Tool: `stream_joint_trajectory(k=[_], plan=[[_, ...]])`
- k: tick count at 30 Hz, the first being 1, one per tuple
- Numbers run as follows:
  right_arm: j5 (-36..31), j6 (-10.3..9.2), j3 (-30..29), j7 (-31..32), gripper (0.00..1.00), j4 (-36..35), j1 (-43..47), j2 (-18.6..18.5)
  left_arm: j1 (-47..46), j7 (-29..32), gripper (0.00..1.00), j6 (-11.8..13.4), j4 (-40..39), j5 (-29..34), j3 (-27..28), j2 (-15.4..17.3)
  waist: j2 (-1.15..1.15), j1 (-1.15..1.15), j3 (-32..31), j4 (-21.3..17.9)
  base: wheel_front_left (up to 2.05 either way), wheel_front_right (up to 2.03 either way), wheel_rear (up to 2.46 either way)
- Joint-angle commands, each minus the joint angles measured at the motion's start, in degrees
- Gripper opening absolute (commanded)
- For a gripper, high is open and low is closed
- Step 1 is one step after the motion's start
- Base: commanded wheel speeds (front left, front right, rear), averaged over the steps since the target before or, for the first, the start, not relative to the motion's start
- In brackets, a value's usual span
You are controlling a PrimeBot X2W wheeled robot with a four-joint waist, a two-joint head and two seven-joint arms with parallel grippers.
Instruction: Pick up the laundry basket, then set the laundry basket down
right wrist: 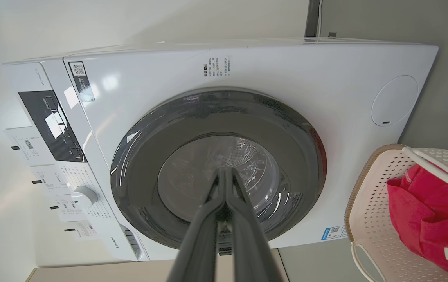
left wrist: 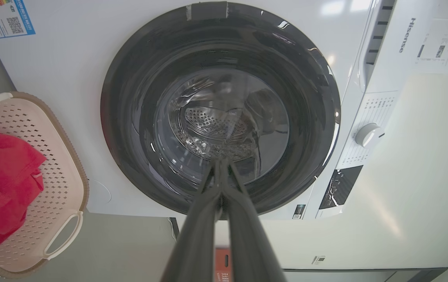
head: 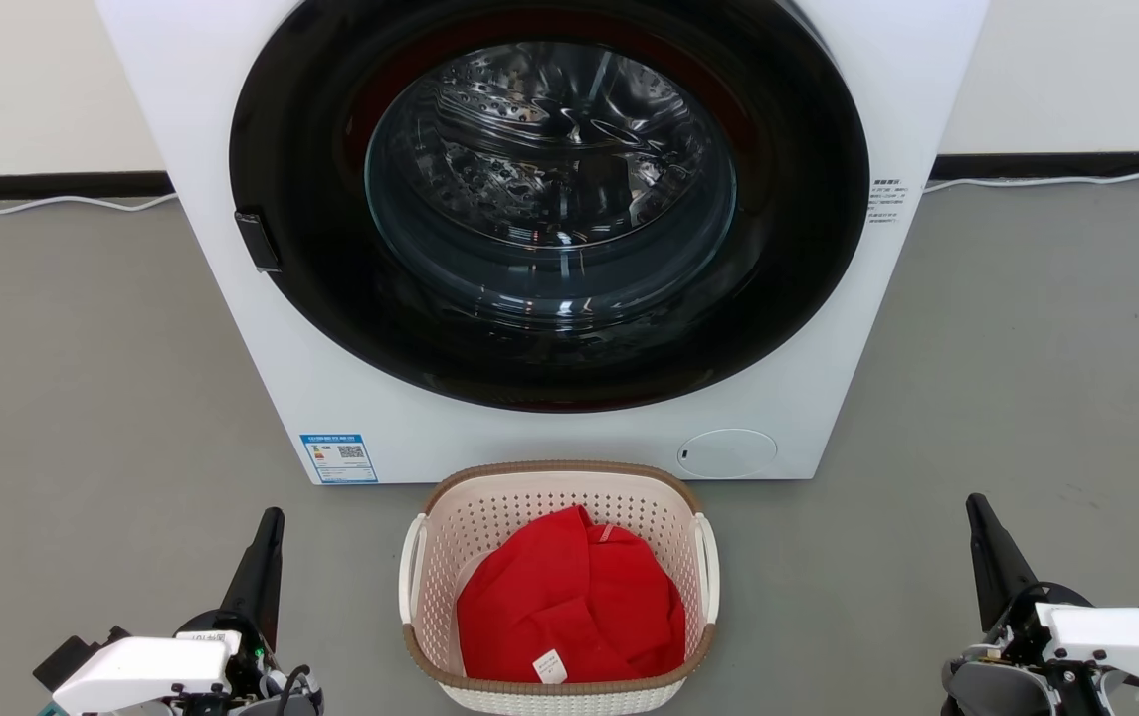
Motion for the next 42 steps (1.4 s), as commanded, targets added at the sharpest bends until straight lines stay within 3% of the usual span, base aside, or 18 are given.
stream_joint_trajectory(k=[1, 31, 32, 42], plan=[[0.39, 0.42, 1.08, 0.49, 0.00, -1.75, -2.56, -0.21, -3.20, 0.35, 0.00, -0.43, -1.26, -0.36, 1.68, 0.72, 0.00, 0.00, 0.00, 0.00, 0.00, 0.00, 0.00], [0.39, 0.42, 1.08, 0.49, 0.00, -1.75, -2.56, -0.21, -3.20, 0.35, 0.00, -0.43, -1.26, -0.36, 1.68, 0.72, 0.00, 0.00, 0.00, 0.00, 0.00, 0.00, 0.00], [0.00, 0.00, 0.00, 0.00, 1.00, 0.00, 0.00, 0.00, 0.00, 0.00, 1.00, 0.00, 0.00, 0.00, 0.00, 0.00, 0.00, 0.00, 0.00, 0.00, 0.00, 0.00, 0.00], [-0.09, -0.01, 1.33, -1.09, 1.00, 0.77, 1.05, 0.30, 1.42, -0.23, 1.00, 0.00, 1.27, -0.28, 0.47, -0.35, 0.00, 0.13, -0.07, 0.00, 0.00, 0.00, 0.00]])
